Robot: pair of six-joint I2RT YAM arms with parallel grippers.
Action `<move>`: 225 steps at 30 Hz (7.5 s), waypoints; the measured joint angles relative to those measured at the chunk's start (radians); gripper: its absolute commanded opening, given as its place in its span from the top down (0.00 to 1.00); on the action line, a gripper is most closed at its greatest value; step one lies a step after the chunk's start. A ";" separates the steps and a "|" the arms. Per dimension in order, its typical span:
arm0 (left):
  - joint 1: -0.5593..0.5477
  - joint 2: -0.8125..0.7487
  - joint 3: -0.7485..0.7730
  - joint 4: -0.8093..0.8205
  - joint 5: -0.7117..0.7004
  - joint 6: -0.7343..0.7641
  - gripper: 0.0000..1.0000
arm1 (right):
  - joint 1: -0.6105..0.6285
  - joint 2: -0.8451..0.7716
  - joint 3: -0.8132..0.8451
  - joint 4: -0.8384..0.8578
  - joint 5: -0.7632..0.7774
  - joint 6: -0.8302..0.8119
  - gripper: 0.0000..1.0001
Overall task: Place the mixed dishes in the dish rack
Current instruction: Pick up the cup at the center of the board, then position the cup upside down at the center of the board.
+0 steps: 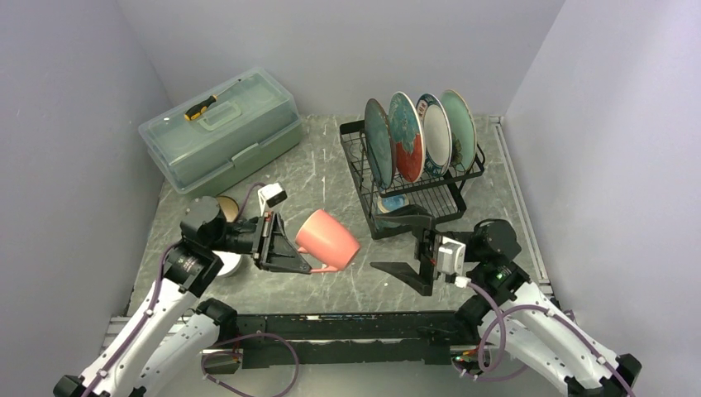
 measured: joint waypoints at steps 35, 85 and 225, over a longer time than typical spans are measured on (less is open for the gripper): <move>0.000 -0.066 0.111 -0.201 0.108 0.070 1.00 | 0.565 0.196 0.035 0.087 0.480 -0.728 0.00; -0.002 -0.061 0.117 -0.259 0.106 0.107 1.00 | 0.758 0.338 0.029 0.248 0.763 -0.895 0.04; -0.003 0.076 0.212 -0.990 -0.425 0.866 0.42 | 0.457 1.019 0.258 -0.263 1.032 0.643 0.34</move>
